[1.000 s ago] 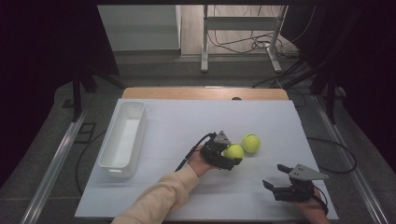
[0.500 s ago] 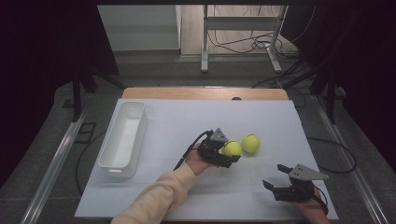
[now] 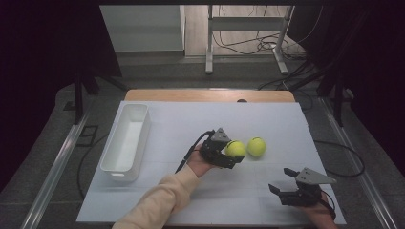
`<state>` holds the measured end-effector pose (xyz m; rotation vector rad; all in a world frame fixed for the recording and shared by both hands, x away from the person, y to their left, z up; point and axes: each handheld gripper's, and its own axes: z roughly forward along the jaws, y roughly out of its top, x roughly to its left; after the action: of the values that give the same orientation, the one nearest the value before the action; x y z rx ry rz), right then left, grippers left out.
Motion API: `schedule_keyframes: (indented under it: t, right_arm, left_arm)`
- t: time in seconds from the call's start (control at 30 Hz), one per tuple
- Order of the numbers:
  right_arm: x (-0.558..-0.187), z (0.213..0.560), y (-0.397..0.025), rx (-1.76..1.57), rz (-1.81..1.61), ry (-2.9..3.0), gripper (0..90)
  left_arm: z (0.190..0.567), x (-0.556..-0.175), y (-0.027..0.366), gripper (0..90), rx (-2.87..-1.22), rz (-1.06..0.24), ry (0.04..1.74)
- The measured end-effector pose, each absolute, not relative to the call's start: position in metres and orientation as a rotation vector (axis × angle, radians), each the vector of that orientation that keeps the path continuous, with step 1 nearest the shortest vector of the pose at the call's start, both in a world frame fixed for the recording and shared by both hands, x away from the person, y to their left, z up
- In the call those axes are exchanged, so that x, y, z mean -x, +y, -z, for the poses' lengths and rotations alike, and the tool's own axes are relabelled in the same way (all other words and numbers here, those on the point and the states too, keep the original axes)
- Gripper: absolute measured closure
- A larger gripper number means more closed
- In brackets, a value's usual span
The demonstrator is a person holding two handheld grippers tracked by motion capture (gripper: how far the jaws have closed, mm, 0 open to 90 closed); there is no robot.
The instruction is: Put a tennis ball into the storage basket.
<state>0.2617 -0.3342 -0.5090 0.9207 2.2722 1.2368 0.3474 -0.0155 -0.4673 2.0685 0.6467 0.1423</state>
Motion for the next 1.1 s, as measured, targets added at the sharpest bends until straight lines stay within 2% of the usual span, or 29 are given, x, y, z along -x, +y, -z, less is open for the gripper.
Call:
schedule_keyframes:
  t: [1.1]
  right_arm:
    - [-0.261, 0.509, -0.334, -0.914, -1.236, 2.273, 14.8]
  left_arm:
    - [0.451, -0.350, 0.005, 25.6, -2.015, -0.191, 0.663]
